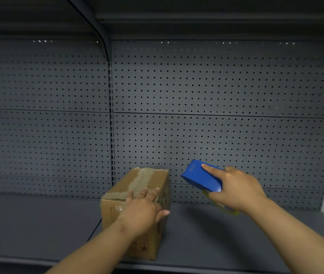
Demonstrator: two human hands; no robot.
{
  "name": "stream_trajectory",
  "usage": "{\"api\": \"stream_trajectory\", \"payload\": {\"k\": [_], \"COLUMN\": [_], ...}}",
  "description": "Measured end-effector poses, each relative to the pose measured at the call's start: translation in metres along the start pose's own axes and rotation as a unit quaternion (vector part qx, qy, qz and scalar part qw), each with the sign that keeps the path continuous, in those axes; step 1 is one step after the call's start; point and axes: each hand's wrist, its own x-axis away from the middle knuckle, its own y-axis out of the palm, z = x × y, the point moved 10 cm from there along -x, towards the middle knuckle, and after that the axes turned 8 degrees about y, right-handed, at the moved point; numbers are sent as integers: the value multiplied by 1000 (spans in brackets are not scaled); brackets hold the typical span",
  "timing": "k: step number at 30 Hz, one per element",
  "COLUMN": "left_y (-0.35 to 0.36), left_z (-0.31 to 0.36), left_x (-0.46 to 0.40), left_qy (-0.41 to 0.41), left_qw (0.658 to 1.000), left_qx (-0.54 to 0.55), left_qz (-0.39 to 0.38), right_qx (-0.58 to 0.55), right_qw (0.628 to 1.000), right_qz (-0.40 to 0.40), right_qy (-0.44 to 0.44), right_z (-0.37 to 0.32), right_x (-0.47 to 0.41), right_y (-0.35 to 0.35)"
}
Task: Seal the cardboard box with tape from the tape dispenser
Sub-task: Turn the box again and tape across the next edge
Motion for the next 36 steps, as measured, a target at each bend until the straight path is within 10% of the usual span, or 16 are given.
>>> {"api": "stream_trajectory", "payload": {"k": [7,20,26,36], "left_y": [-4,-6,9,43], "left_z": [-27,-123,-184,-203], "left_x": [26,52,48,-14], "left_qy": [6,60,-135,-240], "left_qw": [995,997,990,826], "left_qx": [25,30,25,496], "left_qz": [99,42,39,121], "right_qx": [-21,-49,-67,-72], "right_qw": [1000,998,995,987], "right_qz": [3,40,73,74], "right_qy": [-16,0,-12,-126], "right_z": [-26,-36,-48,-89], "right_x": [-2,-22,-36,-52], "right_y": [0,3,5,16]}}
